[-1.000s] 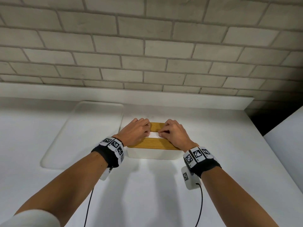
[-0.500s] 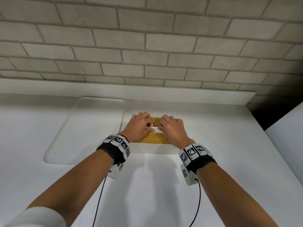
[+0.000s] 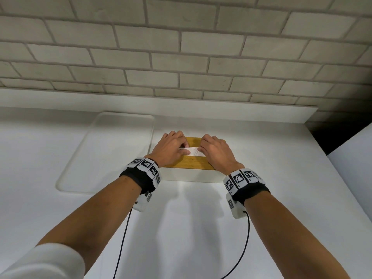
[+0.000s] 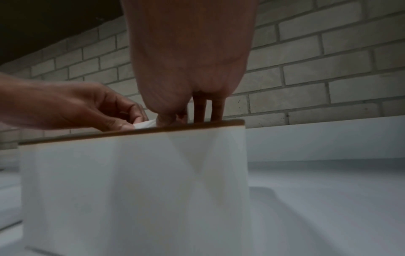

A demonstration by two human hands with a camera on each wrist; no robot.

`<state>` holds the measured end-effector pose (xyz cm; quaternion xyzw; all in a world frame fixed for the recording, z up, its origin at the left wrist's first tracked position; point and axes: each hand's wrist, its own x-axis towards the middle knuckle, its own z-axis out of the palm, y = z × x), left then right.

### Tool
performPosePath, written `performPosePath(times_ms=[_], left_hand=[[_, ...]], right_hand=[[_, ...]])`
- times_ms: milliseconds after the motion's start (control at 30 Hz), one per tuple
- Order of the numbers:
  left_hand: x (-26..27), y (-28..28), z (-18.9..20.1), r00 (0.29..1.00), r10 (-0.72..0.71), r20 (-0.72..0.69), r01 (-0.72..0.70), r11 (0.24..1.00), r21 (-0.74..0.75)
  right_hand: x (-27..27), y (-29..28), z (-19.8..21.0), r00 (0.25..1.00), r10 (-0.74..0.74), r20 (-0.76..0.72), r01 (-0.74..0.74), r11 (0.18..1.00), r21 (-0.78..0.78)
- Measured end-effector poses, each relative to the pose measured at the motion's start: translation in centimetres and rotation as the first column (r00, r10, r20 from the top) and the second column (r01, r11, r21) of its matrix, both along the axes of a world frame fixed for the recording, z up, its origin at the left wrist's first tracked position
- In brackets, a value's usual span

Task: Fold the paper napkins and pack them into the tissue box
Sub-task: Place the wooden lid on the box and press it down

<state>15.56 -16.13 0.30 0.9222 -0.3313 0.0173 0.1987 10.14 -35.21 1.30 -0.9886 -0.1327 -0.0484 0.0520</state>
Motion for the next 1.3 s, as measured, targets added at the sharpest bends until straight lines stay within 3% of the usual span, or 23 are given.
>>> performPosePath(times_ms=[133, 233, 367, 467, 533, 667, 800, 900, 1000, 1133, 1300], left_hand=[[0.0, -0.4, 0.0, 0.996, -0.039, 0.083, 0.032, 0.996, 0.085], [-0.3, -0.3, -0.4, 0.991, -0.041, 0.126, 0.028, 0.994, 0.106], [-0.5, 0.8, 0.0, 1.000, 0.009, 0.028, -0.009, 1.000, 0.001], [0.0, 1.3, 0.7, 0.996, 0.082, -0.040, -0.082, 0.997, 0.006], [0.0, 1.3, 1.1, 0.999, 0.045, -0.014, -0.044, 0.996, 0.073], [-0.1, 1.3, 0.9, 0.988, -0.092, 0.126, 0.050, 0.951, 0.306], [-0.3, 1.2, 0.4, 0.984, -0.057, 0.167, 0.015, 0.970, 0.244], [-0.2, 1.5, 0.2, 0.997, 0.016, 0.074, -0.025, 0.993, 0.118], [0.4, 1.4, 0.7, 0.999, 0.043, 0.023, -0.046, 0.988, 0.146], [0.7, 1.2, 1.0, 0.984, -0.116, 0.138, 0.057, 0.927, 0.371], [-0.4, 1.4, 1.2, 0.971, -0.166, 0.170, 0.086, 0.913, 0.399]], right_hand=[[-0.2, -0.5, 0.6, 0.998, -0.017, -0.053, 0.025, 0.988, 0.155], [-0.1, -0.5, 0.8, 0.999, -0.011, -0.042, 0.013, 0.998, 0.058], [-0.4, -0.3, 1.1, 1.000, 0.004, 0.011, -0.003, 0.999, -0.037], [-0.7, -0.5, 1.3, 0.999, -0.024, -0.047, 0.028, 0.996, 0.089], [-0.7, -0.9, 1.2, 0.995, -0.067, -0.079, 0.079, 0.985, 0.156], [-0.3, -1.1, 0.6, 0.994, -0.090, -0.056, 0.094, 0.993, 0.069], [-0.3, -1.1, 0.2, 0.997, -0.064, -0.042, 0.065, 0.998, 0.021], [-1.0, -1.3, 0.3, 0.993, -0.098, -0.067, 0.105, 0.989, 0.106], [-1.2, -1.5, 0.9, 0.985, -0.147, -0.094, 0.158, 0.980, 0.117], [-0.5, -1.3, 1.1, 0.987, -0.140, -0.080, 0.141, 0.990, 0.006], [-0.4, -1.6, 1.0, 0.993, -0.074, -0.091, 0.072, 0.997, -0.034]])
